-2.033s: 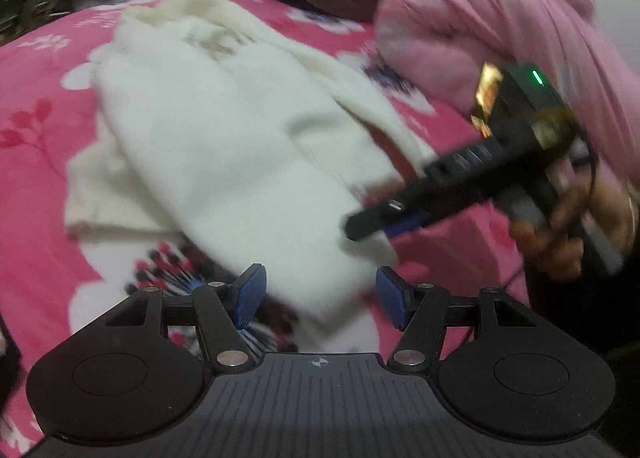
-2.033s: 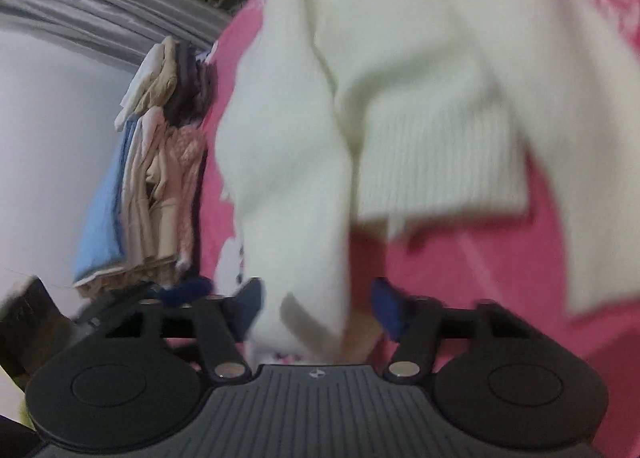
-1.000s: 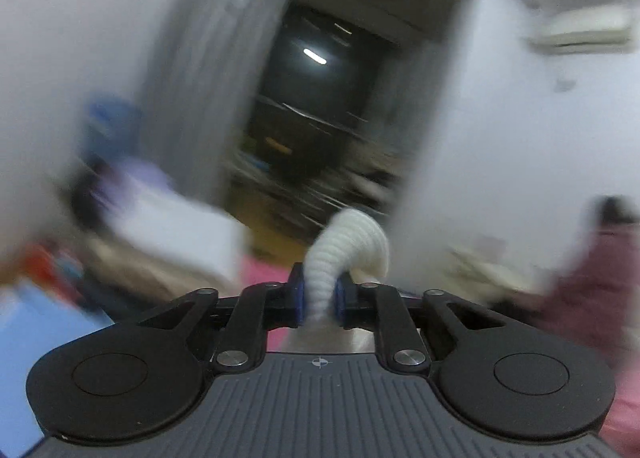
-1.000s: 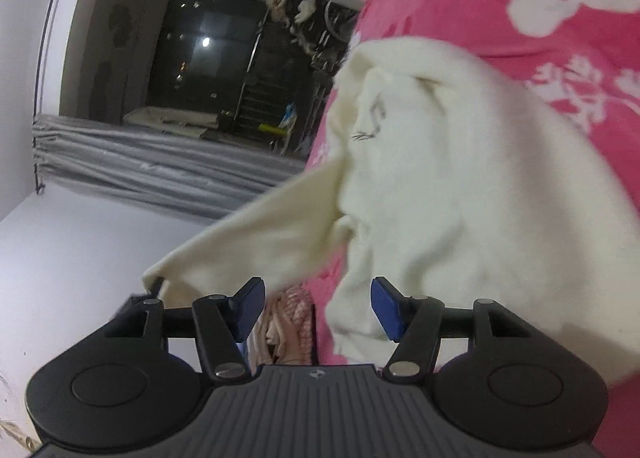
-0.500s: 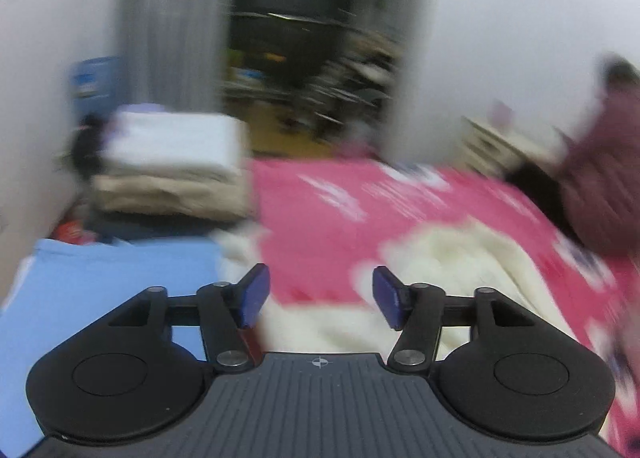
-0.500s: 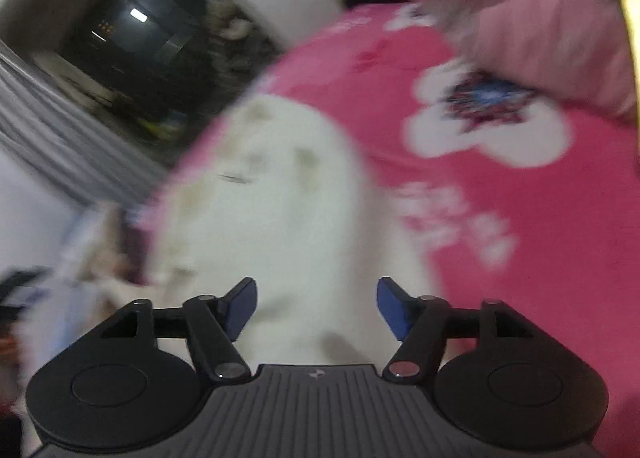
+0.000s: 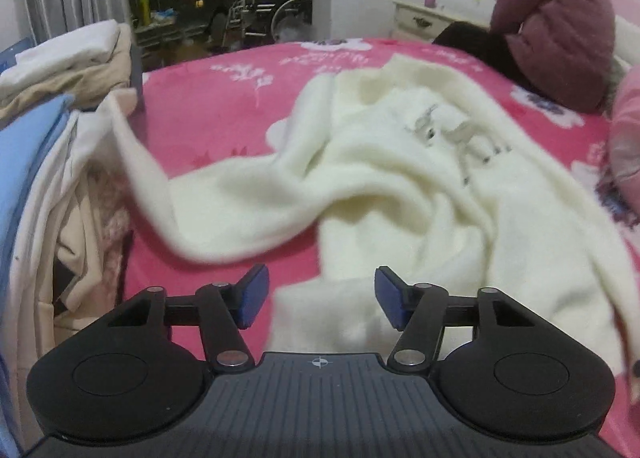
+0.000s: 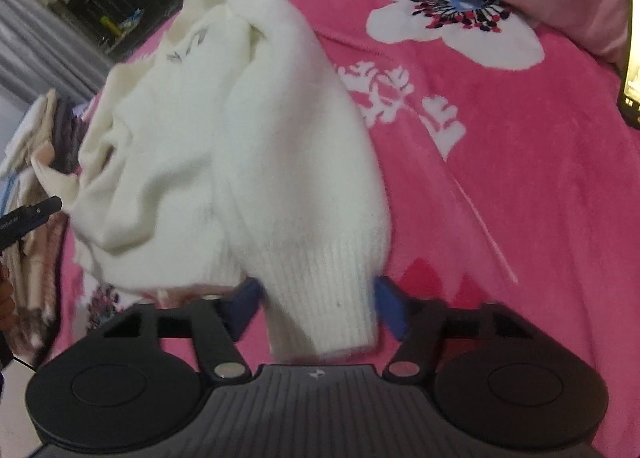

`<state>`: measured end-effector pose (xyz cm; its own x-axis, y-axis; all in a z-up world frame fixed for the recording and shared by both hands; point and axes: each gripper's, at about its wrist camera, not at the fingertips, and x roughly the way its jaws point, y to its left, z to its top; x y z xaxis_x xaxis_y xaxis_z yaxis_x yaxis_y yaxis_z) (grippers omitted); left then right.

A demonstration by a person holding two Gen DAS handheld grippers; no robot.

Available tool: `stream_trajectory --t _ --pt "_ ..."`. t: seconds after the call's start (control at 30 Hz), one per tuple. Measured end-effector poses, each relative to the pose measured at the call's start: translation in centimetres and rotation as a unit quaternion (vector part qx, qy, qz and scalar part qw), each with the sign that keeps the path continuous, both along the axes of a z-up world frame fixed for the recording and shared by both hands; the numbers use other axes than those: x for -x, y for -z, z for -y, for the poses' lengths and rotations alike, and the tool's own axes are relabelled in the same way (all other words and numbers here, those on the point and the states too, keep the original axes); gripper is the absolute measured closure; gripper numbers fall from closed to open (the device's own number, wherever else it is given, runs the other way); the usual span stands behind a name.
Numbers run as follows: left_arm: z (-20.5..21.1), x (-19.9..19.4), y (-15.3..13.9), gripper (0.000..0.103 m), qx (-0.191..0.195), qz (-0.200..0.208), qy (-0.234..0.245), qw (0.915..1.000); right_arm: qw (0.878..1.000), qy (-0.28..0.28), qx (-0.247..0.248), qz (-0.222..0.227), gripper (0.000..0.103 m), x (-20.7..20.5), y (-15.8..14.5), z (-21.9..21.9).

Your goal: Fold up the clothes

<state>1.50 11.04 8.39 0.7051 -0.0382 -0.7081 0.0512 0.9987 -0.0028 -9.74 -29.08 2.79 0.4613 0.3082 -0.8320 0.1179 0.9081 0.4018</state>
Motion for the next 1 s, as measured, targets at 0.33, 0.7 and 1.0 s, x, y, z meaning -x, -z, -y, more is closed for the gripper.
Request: stream_trajectory --t 0.33,0.7,1.0 --pt "-1.6 0.4 2.6 0.048 0.028 -0.041 0.001 0.9988 0.993 0.035 0.006 0.109 0.078 -0.3 -7.0 2.3" --pt "-2.5 1.0 3.0 0.050 0.065 -0.058 -0.006 0.9962 0.959 0.036 0.039 0.279 0.092 -18.1 -20.9 2.3" --pt "-3.0 1.7 4.0 0.047 0.097 -0.073 0.040 0.9918 0.937 0.111 0.025 0.331 0.057 -29.0 -23.9 1.3"
